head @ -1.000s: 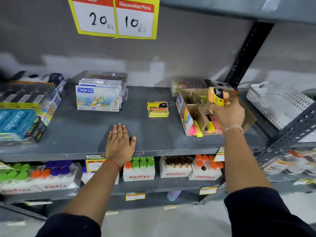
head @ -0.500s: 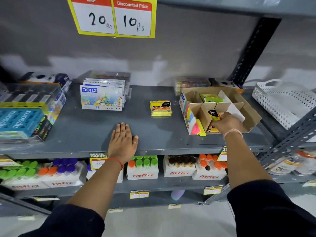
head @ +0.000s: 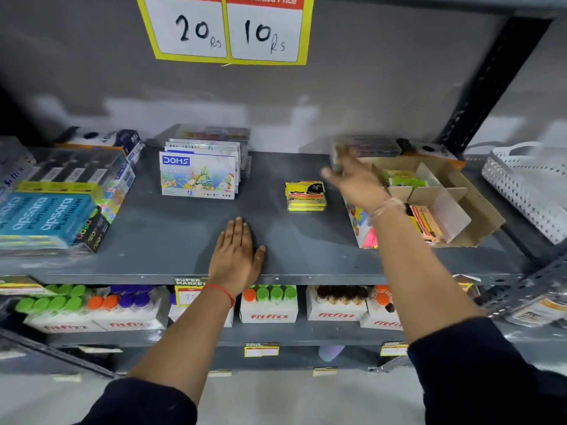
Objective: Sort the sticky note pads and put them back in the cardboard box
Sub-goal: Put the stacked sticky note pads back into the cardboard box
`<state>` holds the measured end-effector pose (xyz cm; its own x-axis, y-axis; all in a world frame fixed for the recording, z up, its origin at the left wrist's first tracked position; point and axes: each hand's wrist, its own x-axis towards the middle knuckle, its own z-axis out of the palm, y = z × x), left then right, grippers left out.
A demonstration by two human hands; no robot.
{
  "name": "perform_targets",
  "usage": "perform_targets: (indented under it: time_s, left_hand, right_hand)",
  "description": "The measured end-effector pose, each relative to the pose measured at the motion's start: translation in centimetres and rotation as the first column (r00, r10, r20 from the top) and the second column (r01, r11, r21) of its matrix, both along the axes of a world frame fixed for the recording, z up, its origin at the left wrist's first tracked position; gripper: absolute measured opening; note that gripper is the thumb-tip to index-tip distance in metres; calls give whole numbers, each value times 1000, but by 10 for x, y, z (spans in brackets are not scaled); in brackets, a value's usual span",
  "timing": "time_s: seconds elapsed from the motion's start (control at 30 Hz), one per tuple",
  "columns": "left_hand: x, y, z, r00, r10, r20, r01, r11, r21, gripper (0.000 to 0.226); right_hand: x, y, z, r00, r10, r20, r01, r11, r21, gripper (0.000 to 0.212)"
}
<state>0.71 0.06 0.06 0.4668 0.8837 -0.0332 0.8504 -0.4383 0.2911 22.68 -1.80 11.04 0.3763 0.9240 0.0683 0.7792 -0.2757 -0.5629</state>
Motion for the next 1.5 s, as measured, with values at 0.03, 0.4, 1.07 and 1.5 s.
perform_targets:
  time_s: [0.03,0.4,1.07,1.5]
  left_hand:
    - [0,1,-1,1000,4,-7,-4,1000,-8,70]
    - [0,5,-2,999,-32,-17,32,999,-2,64]
    - [0,3,-2,1000,-11,-21,11,1000,-3,66]
    - [2,1,3,998,-13,-62,11,999,-40,62]
  right_hand:
    - [-9,11,-11,997,73,-10,-73,994,-82,68]
    - [7,71,-51,892,388,231,-219,820,-529,81]
    - [2,37,-31,996,65,-65,-69,995,-68,55]
    - [100,-94,6,859,-512,-9,501,844,-190,68]
